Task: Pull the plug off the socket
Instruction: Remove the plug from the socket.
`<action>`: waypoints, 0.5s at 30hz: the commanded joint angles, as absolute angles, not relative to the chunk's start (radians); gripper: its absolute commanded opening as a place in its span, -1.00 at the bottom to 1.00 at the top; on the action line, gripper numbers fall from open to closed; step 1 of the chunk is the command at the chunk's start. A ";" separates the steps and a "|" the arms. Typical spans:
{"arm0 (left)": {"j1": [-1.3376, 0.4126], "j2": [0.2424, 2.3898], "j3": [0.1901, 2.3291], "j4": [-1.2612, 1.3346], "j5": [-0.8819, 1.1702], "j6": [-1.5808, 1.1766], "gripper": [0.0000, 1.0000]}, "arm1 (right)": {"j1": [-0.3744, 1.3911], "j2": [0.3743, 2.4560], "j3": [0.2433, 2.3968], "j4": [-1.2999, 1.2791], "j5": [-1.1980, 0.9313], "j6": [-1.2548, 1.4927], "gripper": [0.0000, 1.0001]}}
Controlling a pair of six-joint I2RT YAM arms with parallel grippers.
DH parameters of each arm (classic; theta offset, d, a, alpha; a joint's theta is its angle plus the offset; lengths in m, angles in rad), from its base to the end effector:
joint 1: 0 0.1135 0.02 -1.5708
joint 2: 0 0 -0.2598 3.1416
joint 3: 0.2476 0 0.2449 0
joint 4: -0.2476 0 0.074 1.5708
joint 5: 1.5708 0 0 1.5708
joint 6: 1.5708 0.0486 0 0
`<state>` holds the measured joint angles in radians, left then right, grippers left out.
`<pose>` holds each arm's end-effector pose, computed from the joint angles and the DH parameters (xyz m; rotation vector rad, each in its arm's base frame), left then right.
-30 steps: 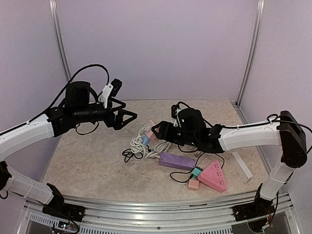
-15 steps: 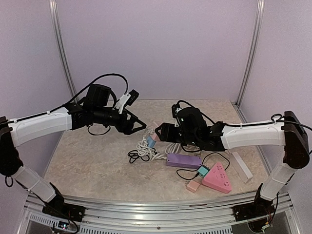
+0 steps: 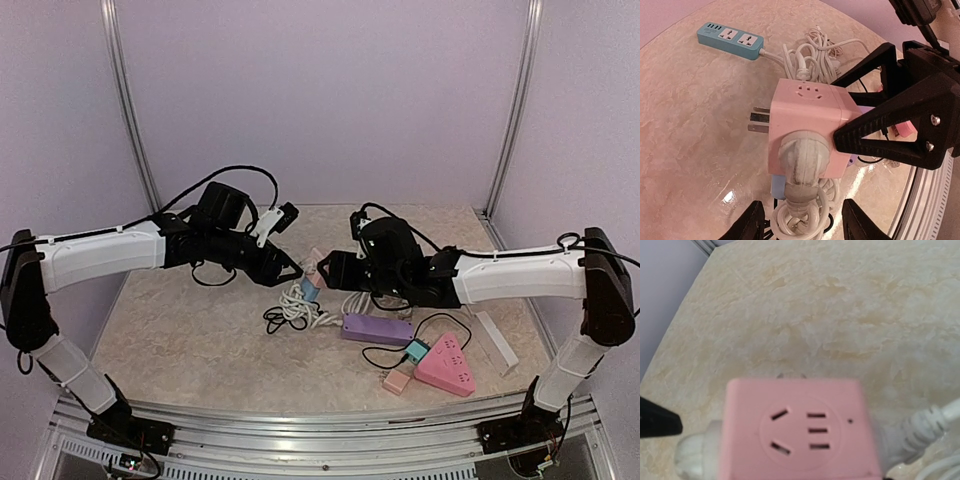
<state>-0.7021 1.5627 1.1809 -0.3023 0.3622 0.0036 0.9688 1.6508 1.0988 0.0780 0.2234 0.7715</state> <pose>0.2585 -0.2412 0.2650 0.9876 2.0999 -0.7734 0.2254 0.3091 0.2437 -0.0648 2.1427 0.8441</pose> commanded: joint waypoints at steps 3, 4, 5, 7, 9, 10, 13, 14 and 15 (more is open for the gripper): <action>-0.704 1.580 1.213 -0.311 0.358 -0.021 -0.02 | 0.995 1.621 1.179 0.166 0.263 0.729 -1.00; -0.704 1.583 1.213 -0.309 0.361 -0.024 -0.04 | 0.997 1.621 1.180 0.166 0.265 0.725 -1.00; -0.704 1.585 1.215 -0.310 0.362 -0.025 -0.06 | 0.999 1.619 1.181 0.168 0.265 0.723 -1.00; -0.703 1.590 1.216 -0.310 0.365 -0.026 -0.10 | 1.002 1.621 1.183 0.174 0.264 0.715 -1.00; -0.703 1.592 1.215 -0.310 0.367 -0.026 -0.15 | 1.008 1.622 1.188 0.176 0.264 0.706 -1.00; -0.703 1.592 1.214 -0.310 0.367 -0.027 -0.18 | 1.009 1.625 1.192 0.174 0.264 0.702 -1.00; -0.703 1.591 1.215 -0.310 0.363 -0.027 -0.23 | 1.015 1.631 1.199 0.168 0.270 0.696 -1.00; -0.703 1.591 1.216 -0.312 0.360 -0.027 -0.24 | 1.019 1.631 1.200 0.168 0.269 0.693 -1.00; -0.703 1.591 1.216 -0.312 0.359 -0.027 -0.24 | 1.021 1.632 1.202 0.169 0.270 0.692 -1.00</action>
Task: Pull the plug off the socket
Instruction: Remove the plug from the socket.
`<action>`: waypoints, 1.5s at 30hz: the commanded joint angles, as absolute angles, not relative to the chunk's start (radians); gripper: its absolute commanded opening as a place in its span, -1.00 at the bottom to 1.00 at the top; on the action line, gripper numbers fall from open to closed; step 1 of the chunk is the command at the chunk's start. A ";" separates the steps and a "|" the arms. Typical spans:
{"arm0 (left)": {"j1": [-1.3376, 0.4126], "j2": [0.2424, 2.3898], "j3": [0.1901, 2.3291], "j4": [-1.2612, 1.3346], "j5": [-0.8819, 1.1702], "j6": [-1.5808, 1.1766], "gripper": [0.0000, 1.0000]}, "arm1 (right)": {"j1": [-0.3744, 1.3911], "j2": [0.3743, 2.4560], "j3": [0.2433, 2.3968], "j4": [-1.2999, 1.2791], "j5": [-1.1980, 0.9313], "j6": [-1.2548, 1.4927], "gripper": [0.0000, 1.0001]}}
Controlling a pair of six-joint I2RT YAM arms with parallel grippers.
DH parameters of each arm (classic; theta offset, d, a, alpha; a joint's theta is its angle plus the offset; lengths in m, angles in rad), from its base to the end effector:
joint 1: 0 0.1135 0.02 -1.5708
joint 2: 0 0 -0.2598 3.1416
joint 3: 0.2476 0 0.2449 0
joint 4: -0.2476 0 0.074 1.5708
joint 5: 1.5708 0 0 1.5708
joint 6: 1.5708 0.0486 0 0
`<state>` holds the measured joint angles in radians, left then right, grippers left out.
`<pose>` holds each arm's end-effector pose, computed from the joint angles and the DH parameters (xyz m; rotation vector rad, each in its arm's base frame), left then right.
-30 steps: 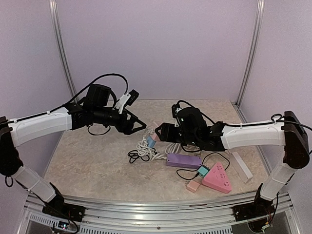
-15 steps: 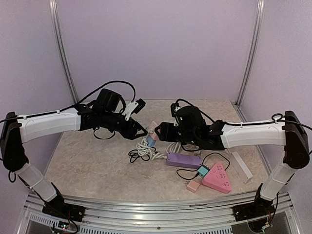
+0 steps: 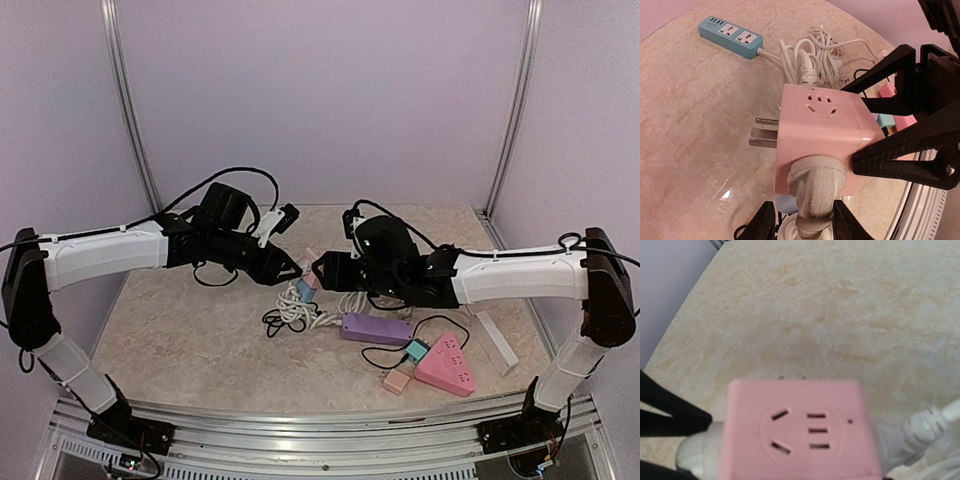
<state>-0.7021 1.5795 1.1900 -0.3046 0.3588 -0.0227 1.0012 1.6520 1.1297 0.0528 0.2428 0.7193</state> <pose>0.2612 -0.2433 0.2622 0.9617 2.1277 -0.7812 0.2174 0.3178 0.2512 -0.1408 2.1245 0.8192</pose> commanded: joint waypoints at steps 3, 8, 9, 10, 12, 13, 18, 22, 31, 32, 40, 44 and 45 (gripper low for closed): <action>-0.702 1.592 1.216 -0.313 0.367 -0.027 -0.24 | 1.026 1.637 1.209 0.169 0.274 0.683 -1.00; -0.703 1.592 1.217 -0.315 0.375 -0.024 -0.32 | 1.035 1.640 1.217 0.161 0.286 0.672 -1.00; -0.703 1.592 1.218 -0.315 0.378 -0.024 -0.37 | 1.035 1.640 1.217 0.160 0.287 0.671 -1.00; -0.703 1.592 1.218 -0.315 0.381 -0.022 -0.41 | 1.034 1.640 1.218 0.160 0.285 0.670 -1.00; -0.704 1.591 1.216 -0.314 0.386 -0.019 -0.54 | 1.034 1.640 1.218 0.160 0.287 0.668 -1.00; -0.704 1.590 1.216 -0.314 0.387 -0.018 -0.60 | 1.034 1.639 1.217 0.159 0.289 0.666 -1.00; -0.705 1.589 1.217 -0.316 0.387 -0.013 -0.84 | 1.035 1.639 1.214 0.152 0.302 0.655 -1.00; -0.706 1.589 1.216 -0.317 0.392 -0.005 -0.99 | 1.035 1.639 1.217 0.149 0.305 0.632 -1.00; -0.721 1.567 1.191 -0.293 0.421 0.045 -1.00 | 1.019 1.623 1.207 0.142 0.300 0.576 -1.00; -0.725 1.559 1.186 -0.287 0.426 0.051 -1.00 | 1.009 1.619 1.196 0.157 0.275 0.582 -1.00; -0.723 1.513 1.168 -0.267 0.490 0.072 -1.00 | 0.925 1.595 1.102 0.299 0.057 0.634 -1.00; -0.721 1.512 1.167 -0.265 0.490 0.066 -1.00 | 0.924 1.595 1.109 0.285 0.064 0.622 -1.00; -0.722 1.512 1.167 -0.264 0.485 0.065 -1.00 | 0.924 1.596 1.111 0.283 0.065 0.620 -1.00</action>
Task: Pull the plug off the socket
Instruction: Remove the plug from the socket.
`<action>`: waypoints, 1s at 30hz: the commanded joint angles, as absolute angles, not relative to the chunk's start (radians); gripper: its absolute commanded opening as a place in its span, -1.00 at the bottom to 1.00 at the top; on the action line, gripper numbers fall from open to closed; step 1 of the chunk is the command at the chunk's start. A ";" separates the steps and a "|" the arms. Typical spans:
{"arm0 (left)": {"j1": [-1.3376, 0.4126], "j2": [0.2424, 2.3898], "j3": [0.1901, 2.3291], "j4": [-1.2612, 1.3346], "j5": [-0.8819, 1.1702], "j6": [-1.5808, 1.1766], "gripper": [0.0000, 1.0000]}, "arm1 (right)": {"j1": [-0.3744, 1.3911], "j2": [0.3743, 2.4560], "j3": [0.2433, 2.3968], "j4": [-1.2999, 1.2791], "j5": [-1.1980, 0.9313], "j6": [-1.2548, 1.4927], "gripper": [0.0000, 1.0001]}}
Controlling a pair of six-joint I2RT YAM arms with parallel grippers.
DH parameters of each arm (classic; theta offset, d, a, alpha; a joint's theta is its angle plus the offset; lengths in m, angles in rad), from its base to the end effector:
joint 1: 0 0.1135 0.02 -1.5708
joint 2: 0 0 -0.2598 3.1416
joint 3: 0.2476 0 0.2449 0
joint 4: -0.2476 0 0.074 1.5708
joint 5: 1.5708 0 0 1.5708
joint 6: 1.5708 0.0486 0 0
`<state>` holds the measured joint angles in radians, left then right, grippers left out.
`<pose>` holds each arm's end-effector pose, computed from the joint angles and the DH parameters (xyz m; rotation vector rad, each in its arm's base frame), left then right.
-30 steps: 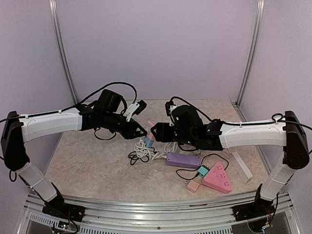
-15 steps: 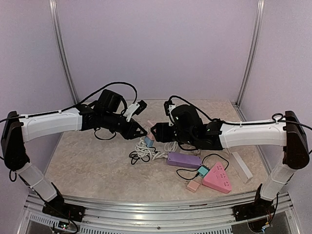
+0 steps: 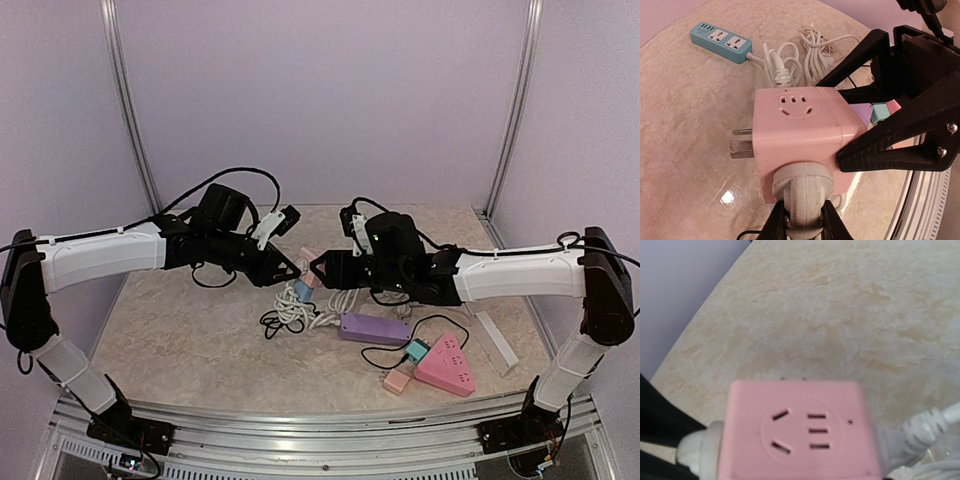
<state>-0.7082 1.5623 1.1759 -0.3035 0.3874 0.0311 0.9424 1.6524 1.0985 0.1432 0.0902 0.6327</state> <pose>0.2555 -0.2430 0.2637 1.0355 2.0804 -0.7904 0.2310 0.3104 0.2497 -0.2627 2.0855 0.9087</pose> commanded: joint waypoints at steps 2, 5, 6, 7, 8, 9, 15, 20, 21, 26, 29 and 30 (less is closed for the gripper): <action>-0.721 1.518 1.170 -0.267 0.473 0.059 -1.00 | 0.926 1.599 1.115 0.278 0.072 0.612 -1.00; -0.720 1.525 1.176 -0.276 0.458 0.055 -1.00 | 0.941 1.608 1.132 0.253 0.099 0.584 -1.00; -0.720 1.527 1.179 -0.278 0.458 0.054 -1.00 | 0.949 1.612 1.142 0.242 0.112 0.572 -1.00; -0.717 1.530 1.181 -0.280 0.461 0.053 -1.00 | 0.956 1.618 1.151 0.231 0.122 0.559 -1.00; -0.715 1.533 1.184 -0.282 0.466 0.051 -1.00 | 0.963 1.622 1.158 0.223 0.131 0.548 -1.00; -0.711 1.537 1.187 -0.288 0.472 0.049 -1.00 | 0.970 1.625 1.167 0.216 0.137 0.539 -1.00; -0.664 1.563 1.219 -0.316 0.542 0.019 -1.00 | 1.015 1.641 1.206 0.170 0.195 0.455 -1.00; -0.627 1.578 1.233 -0.319 0.605 -0.004 -1.00 | 1.051 1.661 1.241 0.115 0.260 0.390 -1.00; -0.624 1.581 1.233 -0.319 0.611 -0.019 -1.00 | 1.055 1.666 1.246 0.103 0.269 0.384 -1.00; -0.614 1.583 1.233 -0.319 0.606 -0.025 -1.00 | 1.067 1.678 1.259 0.079 0.302 0.372 -1.00; -0.631 1.575 1.226 -0.320 0.547 -0.005 -1.00 | 1.068 1.684 1.273 0.053 0.339 0.397 -1.00; -0.643 1.570 1.224 -0.323 0.513 -0.003 -1.00 | 1.068 1.687 1.282 0.042 0.350 0.407 -1.00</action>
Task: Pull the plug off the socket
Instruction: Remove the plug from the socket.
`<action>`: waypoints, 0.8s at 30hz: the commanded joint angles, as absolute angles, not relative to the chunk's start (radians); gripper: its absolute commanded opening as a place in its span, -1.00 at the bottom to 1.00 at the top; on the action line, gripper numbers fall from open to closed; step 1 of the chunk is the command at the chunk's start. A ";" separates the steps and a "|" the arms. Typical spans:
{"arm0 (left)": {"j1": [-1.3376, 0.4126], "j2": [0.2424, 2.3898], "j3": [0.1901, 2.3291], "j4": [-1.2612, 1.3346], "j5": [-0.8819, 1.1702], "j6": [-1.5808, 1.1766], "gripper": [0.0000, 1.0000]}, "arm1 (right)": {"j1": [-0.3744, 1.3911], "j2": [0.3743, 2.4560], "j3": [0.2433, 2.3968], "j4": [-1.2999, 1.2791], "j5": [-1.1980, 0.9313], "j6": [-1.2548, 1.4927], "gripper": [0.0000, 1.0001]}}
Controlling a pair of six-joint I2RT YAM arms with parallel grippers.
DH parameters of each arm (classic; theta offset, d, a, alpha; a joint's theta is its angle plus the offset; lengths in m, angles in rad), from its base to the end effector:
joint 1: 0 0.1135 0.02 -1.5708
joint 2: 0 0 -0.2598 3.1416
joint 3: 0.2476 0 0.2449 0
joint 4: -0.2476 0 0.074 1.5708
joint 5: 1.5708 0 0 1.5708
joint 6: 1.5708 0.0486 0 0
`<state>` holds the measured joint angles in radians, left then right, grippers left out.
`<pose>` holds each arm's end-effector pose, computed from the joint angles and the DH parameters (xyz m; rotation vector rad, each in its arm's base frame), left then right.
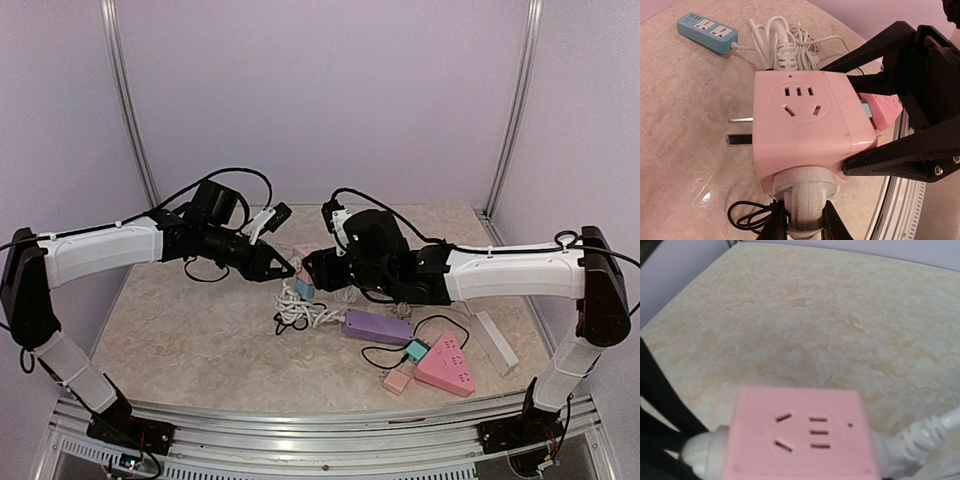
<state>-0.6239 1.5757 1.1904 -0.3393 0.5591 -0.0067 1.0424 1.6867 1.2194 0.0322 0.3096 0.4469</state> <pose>0.2691 -0.2255 0.2633 0.9945 2.1282 -0.9611 0.2135 0.3364 0.2675 -0.4030 2.0032 0.6457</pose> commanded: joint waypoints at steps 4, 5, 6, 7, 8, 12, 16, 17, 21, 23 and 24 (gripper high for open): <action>-0.702 1.562 1.216 -0.339 0.393 0.053 -1.00 | 1.068 1.710 1.329 -0.026 0.401 0.450 -1.00; -0.713 1.560 1.214 -0.339 0.366 0.059 -1.00 | 1.067 1.720 1.344 -0.050 0.415 0.463 -1.00; -0.723 1.559 1.213 -0.340 0.343 0.064 -1.00 | 1.066 1.728 1.357 -0.072 0.427 0.477 -1.00; -0.730 1.557 1.212 -0.341 0.325 0.069 -1.00 | 1.065 1.736 1.367 -0.087 0.435 0.489 -1.00; -0.735 1.557 1.210 -0.343 0.318 0.072 -1.00 | 1.064 1.741 1.372 -0.098 0.437 0.499 -1.00; -0.741 1.556 1.211 -0.343 0.324 0.071 -1.00 | 1.061 1.749 1.370 -0.096 0.424 0.526 -1.00; -0.737 1.558 1.215 -0.347 0.340 0.071 -1.00 | 1.058 1.746 1.365 -0.086 0.409 0.535 -1.00; -0.733 1.556 1.216 -0.350 0.354 0.071 -1.00 | 1.055 1.741 1.357 -0.069 0.396 0.534 -1.00; -0.698 1.554 1.232 -0.368 0.473 0.085 -1.00 | 1.021 1.690 1.263 0.059 0.259 0.543 -1.00; -0.681 1.547 1.236 -0.374 0.539 0.095 -1.00 | 1.001 1.660 1.209 0.140 0.179 0.546 -1.00; -0.672 1.543 1.235 -0.376 0.566 0.099 -1.00 | 0.992 1.649 1.187 0.170 0.142 0.545 -1.00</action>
